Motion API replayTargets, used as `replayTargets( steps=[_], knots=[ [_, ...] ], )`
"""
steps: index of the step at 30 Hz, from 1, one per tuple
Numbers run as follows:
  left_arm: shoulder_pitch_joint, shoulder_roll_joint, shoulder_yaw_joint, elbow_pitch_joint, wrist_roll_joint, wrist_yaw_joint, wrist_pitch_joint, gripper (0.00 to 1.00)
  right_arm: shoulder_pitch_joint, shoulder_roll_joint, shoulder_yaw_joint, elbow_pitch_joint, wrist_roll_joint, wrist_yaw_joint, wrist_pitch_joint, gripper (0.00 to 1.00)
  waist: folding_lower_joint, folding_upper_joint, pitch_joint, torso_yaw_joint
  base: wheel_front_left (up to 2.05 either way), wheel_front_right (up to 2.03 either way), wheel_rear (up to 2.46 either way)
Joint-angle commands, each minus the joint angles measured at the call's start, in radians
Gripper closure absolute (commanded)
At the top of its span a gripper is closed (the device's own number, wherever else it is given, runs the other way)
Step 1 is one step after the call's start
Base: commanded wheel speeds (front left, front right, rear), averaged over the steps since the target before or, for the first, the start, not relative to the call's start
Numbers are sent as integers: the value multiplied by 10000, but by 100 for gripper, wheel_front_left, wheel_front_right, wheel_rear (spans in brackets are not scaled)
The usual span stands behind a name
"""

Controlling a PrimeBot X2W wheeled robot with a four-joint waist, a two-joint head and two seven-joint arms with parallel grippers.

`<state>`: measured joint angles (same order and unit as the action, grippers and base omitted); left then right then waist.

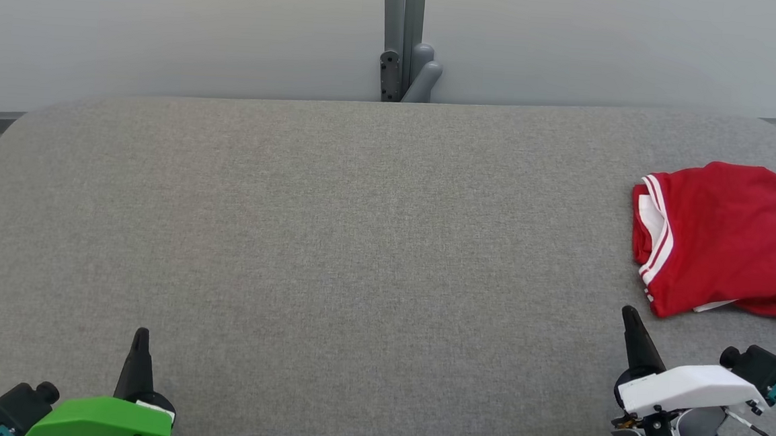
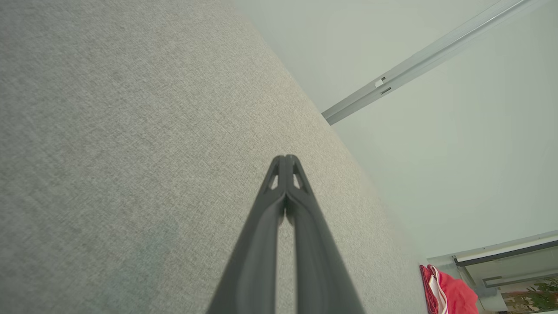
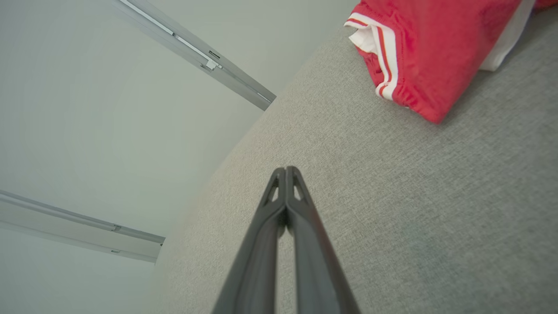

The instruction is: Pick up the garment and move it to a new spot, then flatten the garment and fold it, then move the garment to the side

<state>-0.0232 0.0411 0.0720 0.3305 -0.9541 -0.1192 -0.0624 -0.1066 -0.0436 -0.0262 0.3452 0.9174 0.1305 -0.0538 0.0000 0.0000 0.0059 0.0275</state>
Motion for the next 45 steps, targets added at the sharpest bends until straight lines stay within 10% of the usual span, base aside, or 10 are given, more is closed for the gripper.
replayTargets(
  steps=[1, 45],
  knots=[
    [-256, 70, 59, -145, -312, -50, 60, 100, -13, -50, -71, -183, 301, 3, 63, 100, 0, 0, -1, -4, 0, 0, 0],
    [-650, 108, 222, -697, -4550, -116, 1164, 100, 121, -79, -705, -863, 4779, 3, 1212, 100, 0, 0, -17, -165, 0, 0, 0]
  ],
)
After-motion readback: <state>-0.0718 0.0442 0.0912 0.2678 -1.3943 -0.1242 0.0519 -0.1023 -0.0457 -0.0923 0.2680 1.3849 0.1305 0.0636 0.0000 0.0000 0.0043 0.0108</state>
